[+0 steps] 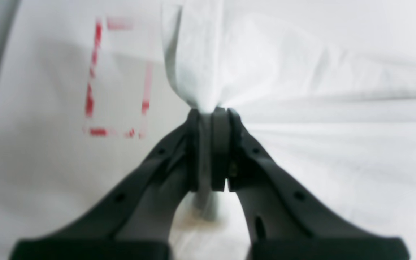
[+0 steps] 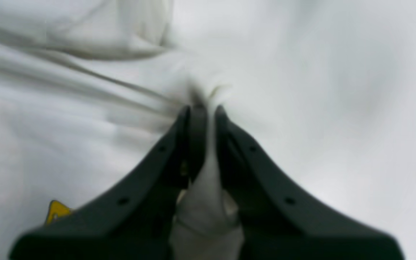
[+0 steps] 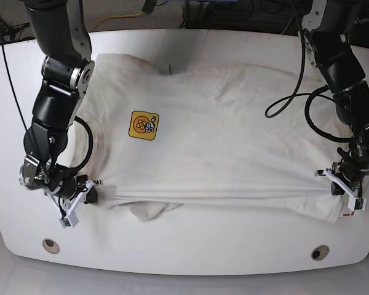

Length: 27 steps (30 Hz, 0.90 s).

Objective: Fold the T-shirt properly
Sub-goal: 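Lift the hem with both grippers and fold it over toward the collar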

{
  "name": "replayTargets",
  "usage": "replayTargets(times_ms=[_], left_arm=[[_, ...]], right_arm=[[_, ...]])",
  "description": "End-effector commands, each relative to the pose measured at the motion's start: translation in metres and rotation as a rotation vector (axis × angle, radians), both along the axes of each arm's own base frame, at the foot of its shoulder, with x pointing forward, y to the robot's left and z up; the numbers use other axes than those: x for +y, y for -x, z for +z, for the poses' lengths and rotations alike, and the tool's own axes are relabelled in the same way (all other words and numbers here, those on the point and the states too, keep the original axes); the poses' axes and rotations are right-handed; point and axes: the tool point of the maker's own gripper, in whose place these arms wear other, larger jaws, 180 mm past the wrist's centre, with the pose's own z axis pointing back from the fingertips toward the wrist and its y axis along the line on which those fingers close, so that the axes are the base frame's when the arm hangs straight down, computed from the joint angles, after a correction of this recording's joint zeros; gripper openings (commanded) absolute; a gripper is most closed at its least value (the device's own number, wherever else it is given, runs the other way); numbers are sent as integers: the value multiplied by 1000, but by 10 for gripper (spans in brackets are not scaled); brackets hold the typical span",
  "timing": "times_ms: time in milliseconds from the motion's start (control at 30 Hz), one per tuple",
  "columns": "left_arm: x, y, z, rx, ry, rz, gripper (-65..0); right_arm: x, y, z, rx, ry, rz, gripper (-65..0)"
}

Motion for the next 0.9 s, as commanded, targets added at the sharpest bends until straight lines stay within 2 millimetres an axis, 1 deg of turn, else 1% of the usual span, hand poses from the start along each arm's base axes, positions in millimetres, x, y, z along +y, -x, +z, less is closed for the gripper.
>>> replayTargets(times_ms=[0,100,233,300,367,433,467,500,567,667,700,767,800,833,867], left_arm=[[8,-15,58,-124,-48,12,-650],[7,-20,91,-171,-76,17,-650],[5,-23,147,-278,-121,27,-650],[6,-25,170,-317,-134,35,-650],[9,-26,200,-361,-146,50,-650],[12,-27,222,-402,-144,64,-650],[17,-26,240,-438,-145,79,-650],[20,-26,250,-459,-147,86,-650],[20,-26,271,-504,-144,89,-650],[19,-26,290,-545,-149,87,-650],[18,-26,292,-549,-159,76,-650],[14,-27,291,-539,-190,42,-650],[13,-27,289,-534,-200,29,-650],[12,-27,287,-527,-208,21,-650],[12,-28,278,-507,-216,14,-650]], right_arm=[[-23,-24,58,-124,46,-28,-650],[-25,-35,91,-152,99,-15,-650],[-42,-42,146,-211,212,-15,-650],[-43,-45,175,-261,250,-16,-650],[-45,-46,211,-302,316,-19,-650],[-54,-44,237,-331,369,-34,-650],[-56,-43,254,-354,402,-37,-650],[-53,-43,268,-378,422,-35,-650],[-52,-41,294,-423,468,-37,-650],[-65,-30,320,-445,527,-76,-650],[-65,-27,324,-449,538,-82,-650],[-67,-20,333,-466,568,-97,-650],[-67,-17,334,-468,578,-101,-650],[-66,-15,328,-459,585,-98,-650],[-66,-14,320,-446,589,-94,-650]])
